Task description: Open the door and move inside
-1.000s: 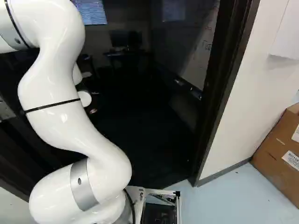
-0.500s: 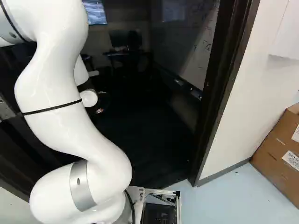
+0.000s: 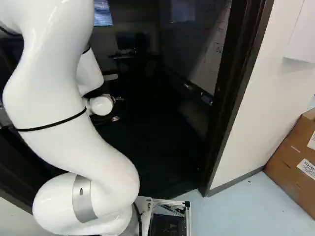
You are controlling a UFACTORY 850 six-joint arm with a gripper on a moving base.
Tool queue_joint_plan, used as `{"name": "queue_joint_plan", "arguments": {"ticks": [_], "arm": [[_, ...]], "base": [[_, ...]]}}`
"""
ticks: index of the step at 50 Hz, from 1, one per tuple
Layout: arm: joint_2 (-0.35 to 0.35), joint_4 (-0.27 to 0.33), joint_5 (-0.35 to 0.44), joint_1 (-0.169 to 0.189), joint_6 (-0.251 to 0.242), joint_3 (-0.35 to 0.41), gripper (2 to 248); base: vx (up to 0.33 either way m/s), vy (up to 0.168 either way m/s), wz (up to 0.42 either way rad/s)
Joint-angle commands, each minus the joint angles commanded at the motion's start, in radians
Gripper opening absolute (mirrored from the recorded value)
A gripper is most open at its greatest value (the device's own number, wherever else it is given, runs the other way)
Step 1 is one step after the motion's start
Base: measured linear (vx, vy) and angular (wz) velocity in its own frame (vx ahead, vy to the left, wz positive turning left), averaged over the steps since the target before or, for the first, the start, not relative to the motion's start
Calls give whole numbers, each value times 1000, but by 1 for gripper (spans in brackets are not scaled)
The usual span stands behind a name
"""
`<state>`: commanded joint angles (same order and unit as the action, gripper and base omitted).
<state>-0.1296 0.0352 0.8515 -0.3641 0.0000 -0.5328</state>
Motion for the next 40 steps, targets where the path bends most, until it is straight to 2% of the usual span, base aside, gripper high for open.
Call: {"name": "queue_joint_plan", "arguments": {"ticks": [21, 40], "arm": [[166, -14, 9, 148, 0, 181, 247], [283, -24, 15, 252, 0, 308, 247]], "base": [[0, 0, 0], [0, 0, 0]]}}
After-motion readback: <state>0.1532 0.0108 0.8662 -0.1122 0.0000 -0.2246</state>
